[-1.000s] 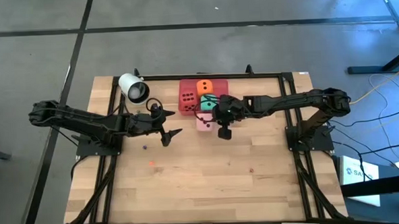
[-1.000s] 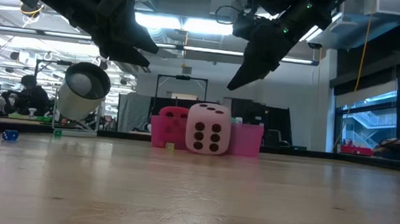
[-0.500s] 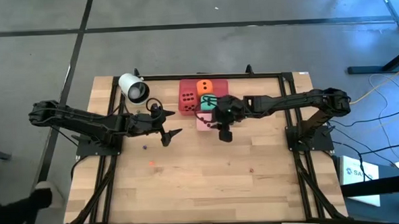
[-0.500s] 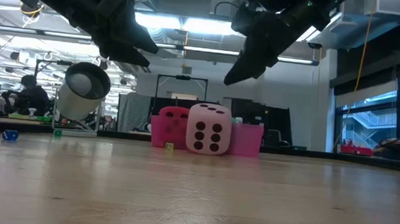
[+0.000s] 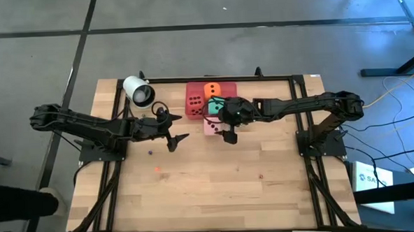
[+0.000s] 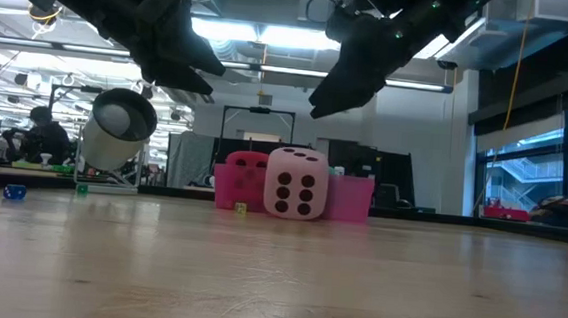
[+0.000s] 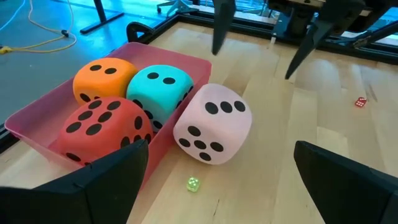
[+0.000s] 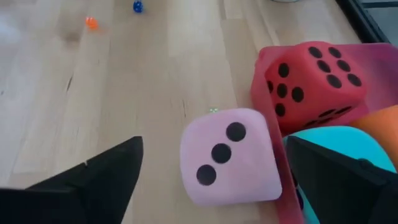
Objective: Pick & Place Dice
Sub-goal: Put the pink die into the pink bin
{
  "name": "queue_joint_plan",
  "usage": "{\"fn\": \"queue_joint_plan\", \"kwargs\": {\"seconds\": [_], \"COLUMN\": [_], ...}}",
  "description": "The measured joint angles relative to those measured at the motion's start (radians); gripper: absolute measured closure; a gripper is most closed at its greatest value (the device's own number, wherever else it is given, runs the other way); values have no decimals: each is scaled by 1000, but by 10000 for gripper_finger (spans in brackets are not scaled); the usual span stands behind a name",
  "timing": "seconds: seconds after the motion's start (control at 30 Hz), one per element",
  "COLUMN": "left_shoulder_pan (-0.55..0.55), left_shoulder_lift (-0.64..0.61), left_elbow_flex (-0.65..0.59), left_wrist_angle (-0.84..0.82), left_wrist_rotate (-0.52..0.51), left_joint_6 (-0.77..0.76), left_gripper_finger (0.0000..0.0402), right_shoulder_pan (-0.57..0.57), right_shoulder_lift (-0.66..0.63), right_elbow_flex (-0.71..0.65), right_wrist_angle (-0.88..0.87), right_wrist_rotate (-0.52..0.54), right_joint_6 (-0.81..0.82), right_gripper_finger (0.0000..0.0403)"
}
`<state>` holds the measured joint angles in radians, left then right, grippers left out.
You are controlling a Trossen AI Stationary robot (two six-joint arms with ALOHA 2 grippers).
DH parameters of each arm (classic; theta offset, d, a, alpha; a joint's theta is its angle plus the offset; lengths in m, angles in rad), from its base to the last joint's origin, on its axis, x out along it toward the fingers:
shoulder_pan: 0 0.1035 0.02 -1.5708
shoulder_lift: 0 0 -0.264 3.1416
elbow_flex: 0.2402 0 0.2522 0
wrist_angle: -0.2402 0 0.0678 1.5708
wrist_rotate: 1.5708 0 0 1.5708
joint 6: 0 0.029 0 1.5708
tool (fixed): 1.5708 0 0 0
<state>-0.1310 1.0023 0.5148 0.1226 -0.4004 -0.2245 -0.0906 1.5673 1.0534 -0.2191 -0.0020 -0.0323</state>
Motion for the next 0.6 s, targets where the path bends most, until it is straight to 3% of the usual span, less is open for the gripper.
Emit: {"fn": "queue_joint_plan", "kwargs": {"seconds": [0.4,0.6], "left_shoulder_pan": [0,0], "left_shoulder_lift": [0,0], "left_elbow_flex": [0,0], "left_wrist_angle": [-2,-17], "left_wrist_rotate": [2,2], "left_joint_6": [0,-1], "left_gripper_finger": [2,2], "right_shoulder_pan": [0,0], "right_shoulder_lift": [0,0], "right_elbow_flex": [0,0], "right_wrist_angle": [35,56], "right_wrist_rotate": [-25,-119], "right_joint_6": [-22,-54], "right_gripper_finger": [47,12]}}
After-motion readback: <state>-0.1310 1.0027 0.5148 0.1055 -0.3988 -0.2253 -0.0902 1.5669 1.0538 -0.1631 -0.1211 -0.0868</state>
